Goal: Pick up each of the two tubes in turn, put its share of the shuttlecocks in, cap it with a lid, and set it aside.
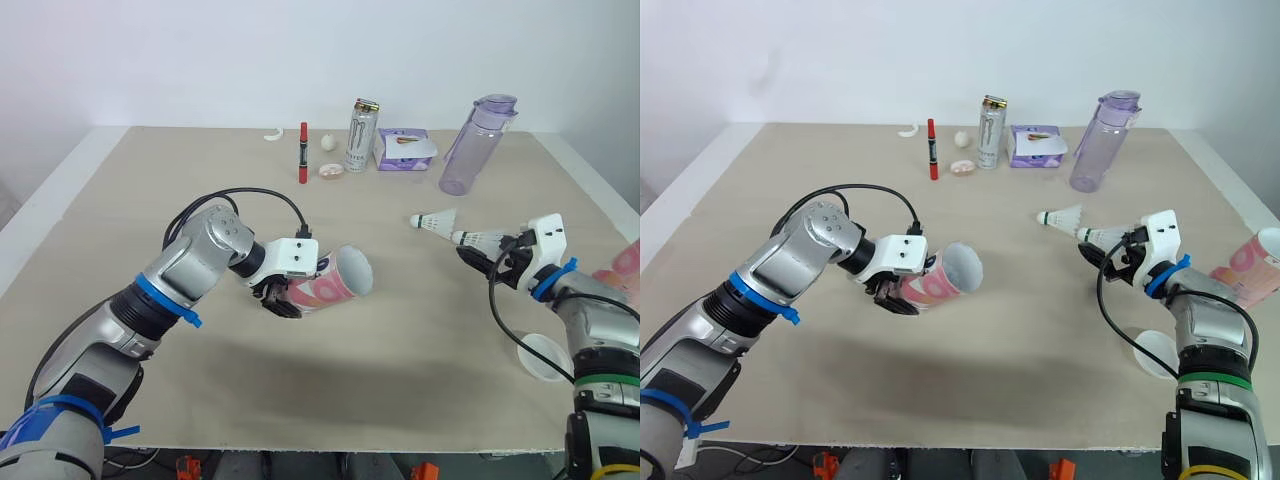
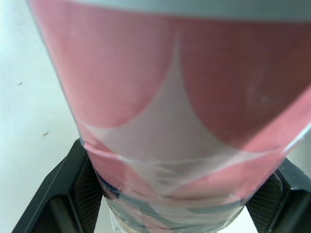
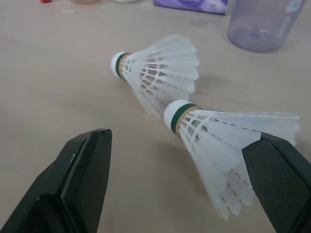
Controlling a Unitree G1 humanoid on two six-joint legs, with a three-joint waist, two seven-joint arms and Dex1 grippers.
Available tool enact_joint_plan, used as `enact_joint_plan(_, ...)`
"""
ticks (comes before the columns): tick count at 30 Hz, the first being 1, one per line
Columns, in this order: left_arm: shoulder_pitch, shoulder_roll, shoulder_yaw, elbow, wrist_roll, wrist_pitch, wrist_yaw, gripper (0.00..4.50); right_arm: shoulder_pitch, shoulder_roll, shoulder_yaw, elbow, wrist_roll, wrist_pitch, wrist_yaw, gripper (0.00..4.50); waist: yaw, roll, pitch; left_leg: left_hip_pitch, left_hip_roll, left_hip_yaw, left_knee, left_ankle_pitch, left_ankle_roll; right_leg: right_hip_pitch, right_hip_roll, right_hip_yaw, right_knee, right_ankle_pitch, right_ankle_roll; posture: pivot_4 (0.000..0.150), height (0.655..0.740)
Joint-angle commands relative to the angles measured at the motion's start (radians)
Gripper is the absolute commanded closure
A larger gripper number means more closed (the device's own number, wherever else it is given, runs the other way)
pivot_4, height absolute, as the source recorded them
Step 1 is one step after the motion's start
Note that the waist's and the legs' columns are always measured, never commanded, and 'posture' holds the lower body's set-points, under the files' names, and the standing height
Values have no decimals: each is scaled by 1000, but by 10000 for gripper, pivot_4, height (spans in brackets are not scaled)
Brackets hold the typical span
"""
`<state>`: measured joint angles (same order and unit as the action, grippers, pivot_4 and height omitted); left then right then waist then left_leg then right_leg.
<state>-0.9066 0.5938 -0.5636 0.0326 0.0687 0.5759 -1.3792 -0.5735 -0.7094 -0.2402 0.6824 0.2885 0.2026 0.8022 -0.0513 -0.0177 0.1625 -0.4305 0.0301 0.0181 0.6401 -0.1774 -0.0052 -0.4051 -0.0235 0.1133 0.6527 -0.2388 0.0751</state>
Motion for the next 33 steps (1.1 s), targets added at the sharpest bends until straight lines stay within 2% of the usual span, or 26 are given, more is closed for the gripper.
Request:
enact_joint_plan(1, 13, 21, -3, 0, 27, 18, 20, 8867, -47, -1, -17, 38, 4, -3, -6, 16772, 0, 0, 0, 0, 0, 0, 0, 0, 0, 0, 0, 0, 0, 0, 0, 1500, 7400)
enact_joint_plan(2, 14, 21, -3, 0, 27, 19, 21, 8867, -56, 0, -21, 53, 7, -2, -8, 19643, -1, 0, 0, 0, 0, 0, 0, 0, 0, 0, 0, 0, 0, 0, 0, 1500, 7400)
enact_joint_plan(3, 15, 22, -3, -3, 27, 21, 21, 8867, -63, 1, -24, 67, 8, -3, -9, 25408, -1, 0, 0, 0, 0, 0, 0, 0, 0, 0, 0, 0, 0, 0, 0, 1500, 7400)
enact_joint_plan(7, 17, 23, -3, -5, 28, 23, 24, 8867, -84, 2, -24, 108, 4, -15, -8, 42603, -1, 0, 0, 0, 0, 0, -1, 0, 0, 0, 0, 0, 0, 0, 0, 1500, 7400)
enact_joint_plan(8, 18, 23, -3, -4, 28, 23, 25, 8867, -86, 2, -24, 113, 4, -19, -7, 43943, -1, 0, 0, 0, 0, 0, -1, 0, 0, 0, 0, 0, 0, 0, 0, 1500, 7400)
enact_joint_plan(13, 19, 22, -5, -6, 27, 22, 26, 8867, -44, -9, -25, 40, -11, -67, -32, 43943, -1, 0, 0, 0, 0, 0, -1, 0, 0, 0, 0, 0, 0, 0, 0, 1500, 7400)
enact_joint_plan(16, 17, 20, -7, -2, 27, 17, 24, 8867, 37, -67, -1, -214, -69, -172, -19, 43943, 0, 1, 0, 0, 0, -1, -1, 0, 0, 0, 0, 0, 0, -1, 1, 1500, 7400)
enact_joint_plan(18, 16, 20, -7, 0, 27, 15, 23, 8867, 96, -136, 36, -404, -157, -275, 2, 43943, 1, 6, 2, -1, -1, -1, -1, 0, 0, -1, 0, 0, 0, -1, 1, 1500, 7400)
enact_joint_plan(21, 14, 20, -6, 4, 25, 12, 20, 8867, 141, -230, 78, -598, -223, -386, 67, 43943, -1, 8, 2, 0, -1, 1, -2, 0, 0, -1, 0, 2, 0, -1, 2, 1500, 7400)
enact_joint_plan(25, 8, 14, -10, 18, 24, 5, 15, 8867, 141, -328, 109, -900, -98, -388, 244, 43943, -2, 8, 2, 2, -1, -1, -2, 0, 0, 0, 1, 1, 0, -1, 0, 1500, 7400)
enact_joint_plan(33, -4, -2, -14, 36, 21, 2, 4, 8867, 135, -362, 147, -1111, 20, -268, 339, 43943, 3, 4, 3, 1, -1, 0, 0, 0, 0, 0, -1, 1, 0, -1, 0, 1500, 7400)
